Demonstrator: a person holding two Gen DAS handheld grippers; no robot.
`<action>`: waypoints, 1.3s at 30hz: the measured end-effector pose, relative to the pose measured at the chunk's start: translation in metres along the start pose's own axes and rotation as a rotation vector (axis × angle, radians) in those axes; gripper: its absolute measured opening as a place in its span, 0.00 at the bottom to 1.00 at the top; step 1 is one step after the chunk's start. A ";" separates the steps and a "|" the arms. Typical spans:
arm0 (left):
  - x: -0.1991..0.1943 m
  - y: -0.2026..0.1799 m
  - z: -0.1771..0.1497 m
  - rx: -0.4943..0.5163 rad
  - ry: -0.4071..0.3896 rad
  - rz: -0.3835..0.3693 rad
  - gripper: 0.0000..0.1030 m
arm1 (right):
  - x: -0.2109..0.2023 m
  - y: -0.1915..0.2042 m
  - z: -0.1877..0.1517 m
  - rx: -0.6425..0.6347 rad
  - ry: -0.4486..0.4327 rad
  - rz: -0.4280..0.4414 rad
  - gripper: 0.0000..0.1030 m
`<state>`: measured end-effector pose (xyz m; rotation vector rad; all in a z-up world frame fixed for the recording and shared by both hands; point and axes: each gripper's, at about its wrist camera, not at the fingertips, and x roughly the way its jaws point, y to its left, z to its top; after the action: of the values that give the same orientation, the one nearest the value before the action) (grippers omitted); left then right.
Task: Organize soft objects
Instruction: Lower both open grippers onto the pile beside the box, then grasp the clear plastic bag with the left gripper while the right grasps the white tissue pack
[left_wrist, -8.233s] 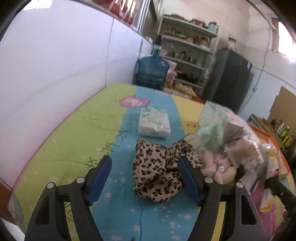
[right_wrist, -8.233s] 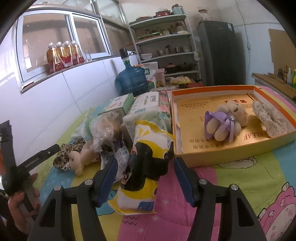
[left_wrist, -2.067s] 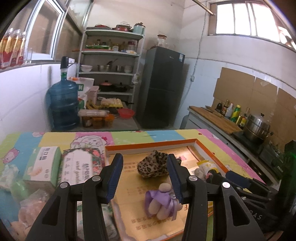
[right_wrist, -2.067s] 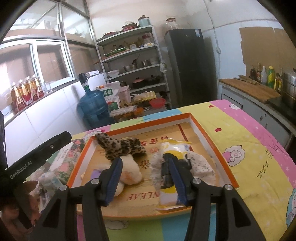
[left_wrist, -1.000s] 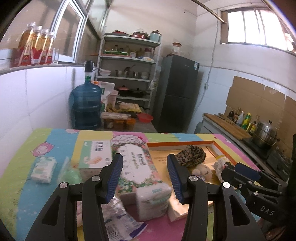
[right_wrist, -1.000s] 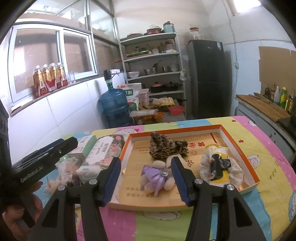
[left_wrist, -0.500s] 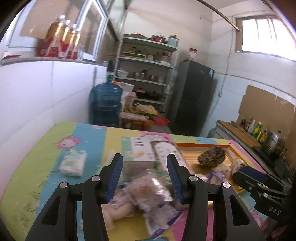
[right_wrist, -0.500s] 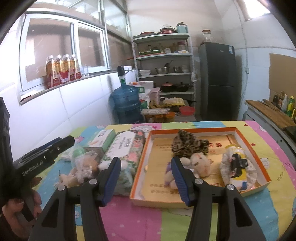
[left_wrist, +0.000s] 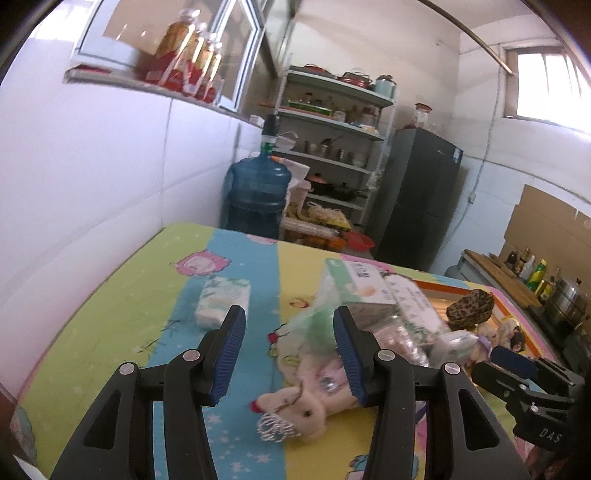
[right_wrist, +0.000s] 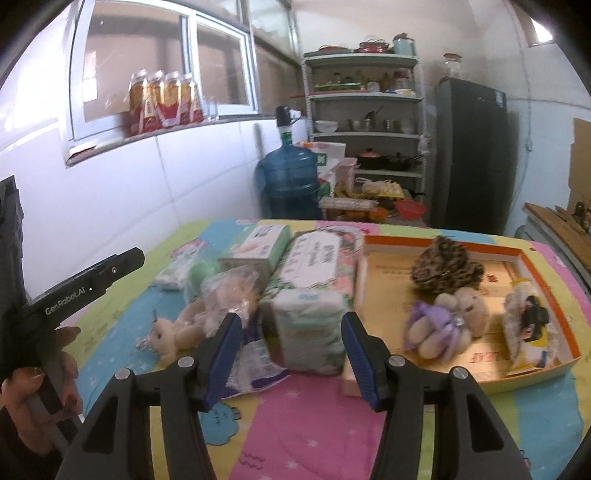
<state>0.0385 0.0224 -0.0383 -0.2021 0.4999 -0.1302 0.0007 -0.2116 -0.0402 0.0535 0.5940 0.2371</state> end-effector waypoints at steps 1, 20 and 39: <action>0.000 0.003 -0.001 -0.006 0.004 -0.004 0.50 | 0.003 0.004 -0.001 -0.006 0.007 0.008 0.54; 0.014 -0.006 -0.007 0.021 0.024 -0.088 0.50 | 0.036 -0.014 0.001 0.019 0.042 -0.074 0.73; 0.037 -0.061 -0.016 0.117 0.106 -0.252 0.50 | 0.029 -0.029 0.010 0.057 -0.035 -0.016 0.42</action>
<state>0.0583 -0.0461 -0.0558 -0.1437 0.5693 -0.4166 0.0352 -0.2329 -0.0514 0.1078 0.5659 0.2031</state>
